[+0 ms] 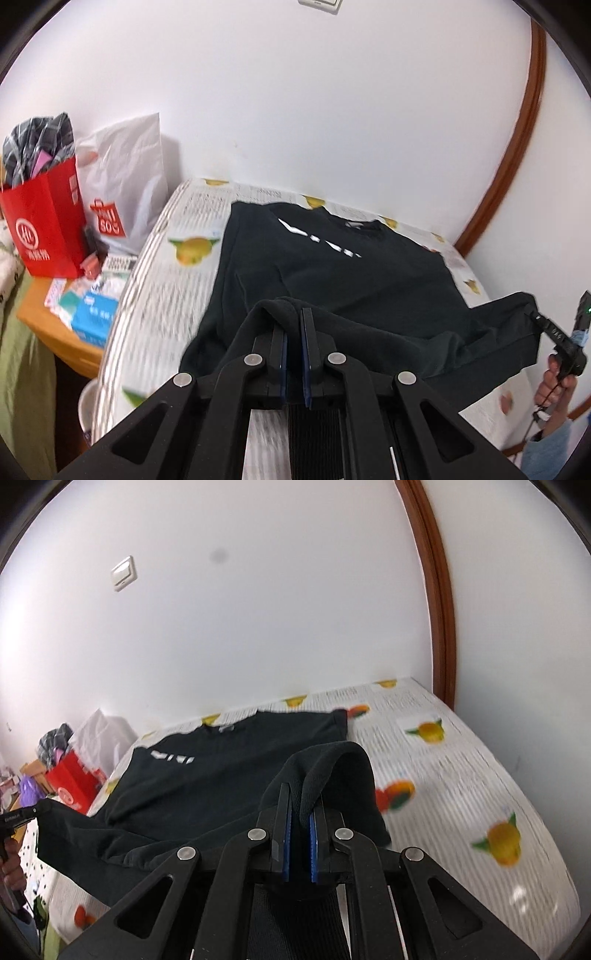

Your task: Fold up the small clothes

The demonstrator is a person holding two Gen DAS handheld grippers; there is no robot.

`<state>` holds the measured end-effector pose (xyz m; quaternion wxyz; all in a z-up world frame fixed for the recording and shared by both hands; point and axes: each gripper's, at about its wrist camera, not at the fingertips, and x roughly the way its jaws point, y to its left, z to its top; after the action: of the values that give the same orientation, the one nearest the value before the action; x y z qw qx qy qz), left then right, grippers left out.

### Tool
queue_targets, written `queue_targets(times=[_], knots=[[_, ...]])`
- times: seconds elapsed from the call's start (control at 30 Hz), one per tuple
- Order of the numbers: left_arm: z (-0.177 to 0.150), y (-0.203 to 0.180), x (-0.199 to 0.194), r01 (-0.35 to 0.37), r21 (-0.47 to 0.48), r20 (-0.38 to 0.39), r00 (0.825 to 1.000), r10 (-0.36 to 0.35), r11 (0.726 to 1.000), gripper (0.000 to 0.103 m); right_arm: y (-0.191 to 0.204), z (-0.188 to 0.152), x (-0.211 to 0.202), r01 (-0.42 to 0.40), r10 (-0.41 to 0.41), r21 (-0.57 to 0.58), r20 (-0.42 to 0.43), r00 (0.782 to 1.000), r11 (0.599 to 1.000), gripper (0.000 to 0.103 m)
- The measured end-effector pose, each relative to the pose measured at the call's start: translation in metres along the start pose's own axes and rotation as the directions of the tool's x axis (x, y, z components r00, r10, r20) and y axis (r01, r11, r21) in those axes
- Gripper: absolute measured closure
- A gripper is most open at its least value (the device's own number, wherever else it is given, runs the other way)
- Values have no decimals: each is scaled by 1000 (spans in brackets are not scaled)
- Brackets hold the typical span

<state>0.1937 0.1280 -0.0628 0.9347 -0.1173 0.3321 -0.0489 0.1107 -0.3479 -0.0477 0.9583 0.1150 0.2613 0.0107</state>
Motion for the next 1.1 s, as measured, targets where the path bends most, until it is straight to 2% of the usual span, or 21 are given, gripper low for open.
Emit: queue_targets(times=[0.27, 0.5, 0.73, 0.93, 1.03, 1.1], knots=[[32, 7, 63, -71, -11, -6, 997, 71, 997, 97, -2, 33, 77, 0, 1, 28, -27, 1000, 1000, 96], [39, 20, 114, -151, -13, -32, 988, 150, 988, 97, -16, 37, 140, 23, -18, 66, -82, 997, 998, 96], [34, 30, 143, -171, -23, -93, 981, 169, 985, 96, -22, 25, 188, 76, -69, 43, -150, 986, 996, 96], [30, 31, 148, -160, -21, -122, 980, 156, 987, 94, -21, 21, 199, 105, -102, 7, -193, 976, 994, 91], [28, 29, 142, -142, -15, -138, 981, 139, 990, 84, -21, 21, 189, 96, -96, -6, -204, 974, 995, 85], [23, 28, 134, -126, -11, -149, 981, 123, 992, 68, -19, 19, 177, 87, -90, -21, -207, 974, 996, 71]])
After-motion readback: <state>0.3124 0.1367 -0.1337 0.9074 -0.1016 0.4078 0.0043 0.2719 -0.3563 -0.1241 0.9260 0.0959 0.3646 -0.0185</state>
